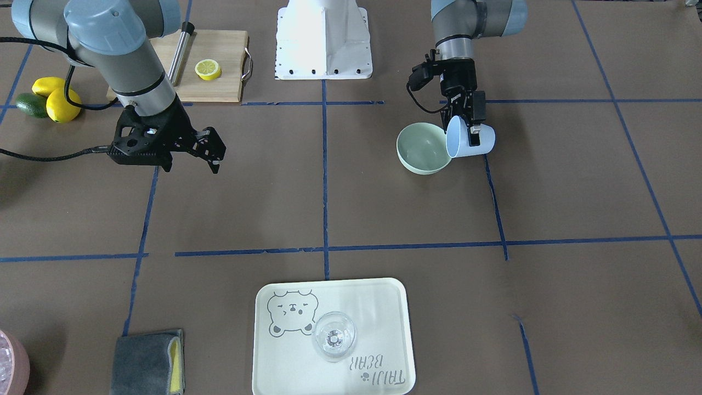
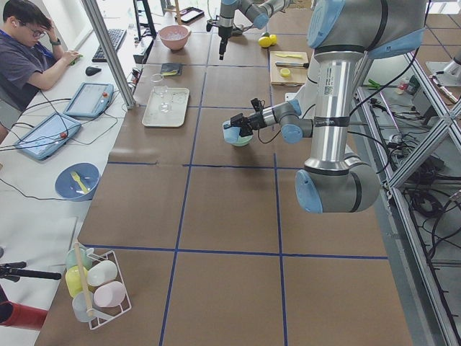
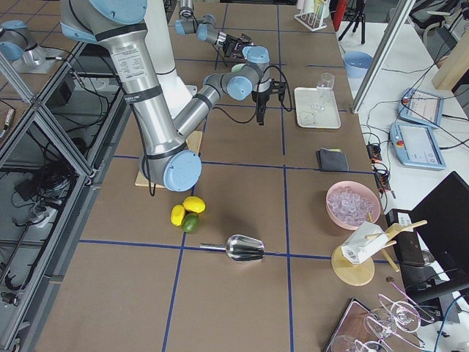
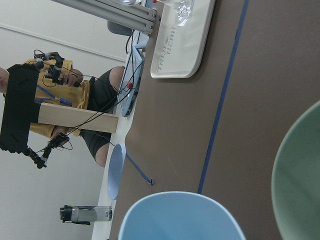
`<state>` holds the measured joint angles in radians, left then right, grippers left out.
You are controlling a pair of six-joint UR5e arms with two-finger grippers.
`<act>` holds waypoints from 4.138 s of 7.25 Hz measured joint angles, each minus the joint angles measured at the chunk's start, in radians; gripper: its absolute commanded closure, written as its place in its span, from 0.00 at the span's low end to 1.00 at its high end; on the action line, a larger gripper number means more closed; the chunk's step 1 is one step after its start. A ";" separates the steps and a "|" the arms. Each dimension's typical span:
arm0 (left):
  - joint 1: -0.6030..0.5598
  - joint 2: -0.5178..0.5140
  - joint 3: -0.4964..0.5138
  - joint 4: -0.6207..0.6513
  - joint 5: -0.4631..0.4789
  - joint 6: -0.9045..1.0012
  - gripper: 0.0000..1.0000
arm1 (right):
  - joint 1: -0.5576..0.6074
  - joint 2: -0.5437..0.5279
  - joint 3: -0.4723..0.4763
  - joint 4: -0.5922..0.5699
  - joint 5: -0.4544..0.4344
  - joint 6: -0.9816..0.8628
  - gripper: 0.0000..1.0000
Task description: Pour ice into bowl
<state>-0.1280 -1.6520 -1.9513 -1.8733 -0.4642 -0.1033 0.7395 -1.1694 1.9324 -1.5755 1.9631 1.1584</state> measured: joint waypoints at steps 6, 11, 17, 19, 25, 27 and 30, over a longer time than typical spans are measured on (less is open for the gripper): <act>0.019 -0.008 0.013 0.133 0.082 0.261 1.00 | -0.014 0.001 -0.004 0.020 -0.001 0.030 0.00; 0.021 -0.015 0.014 0.139 0.099 0.343 1.00 | -0.018 0.001 -0.004 0.047 0.002 0.061 0.00; 0.021 -0.014 0.011 0.126 0.090 0.238 1.00 | -0.030 0.027 -0.006 0.049 0.000 0.086 0.00; 0.020 -0.015 0.007 0.085 0.078 0.055 1.00 | -0.035 0.032 -0.006 0.049 -0.001 0.087 0.00; 0.019 -0.016 0.010 -0.159 -0.058 -0.530 1.00 | -0.055 0.036 -0.006 0.049 -0.002 0.112 0.00; 0.019 -0.015 0.010 -0.243 -0.068 -0.701 1.00 | -0.060 0.035 -0.006 0.049 -0.003 0.115 0.00; 0.018 -0.015 0.027 -0.346 -0.068 -0.907 1.00 | -0.067 0.036 -0.009 0.049 -0.003 0.116 0.00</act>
<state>-0.1104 -1.6674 -1.9244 -2.2198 -0.5320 -1.0102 0.6722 -1.1337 1.9237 -1.5263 1.9601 1.2746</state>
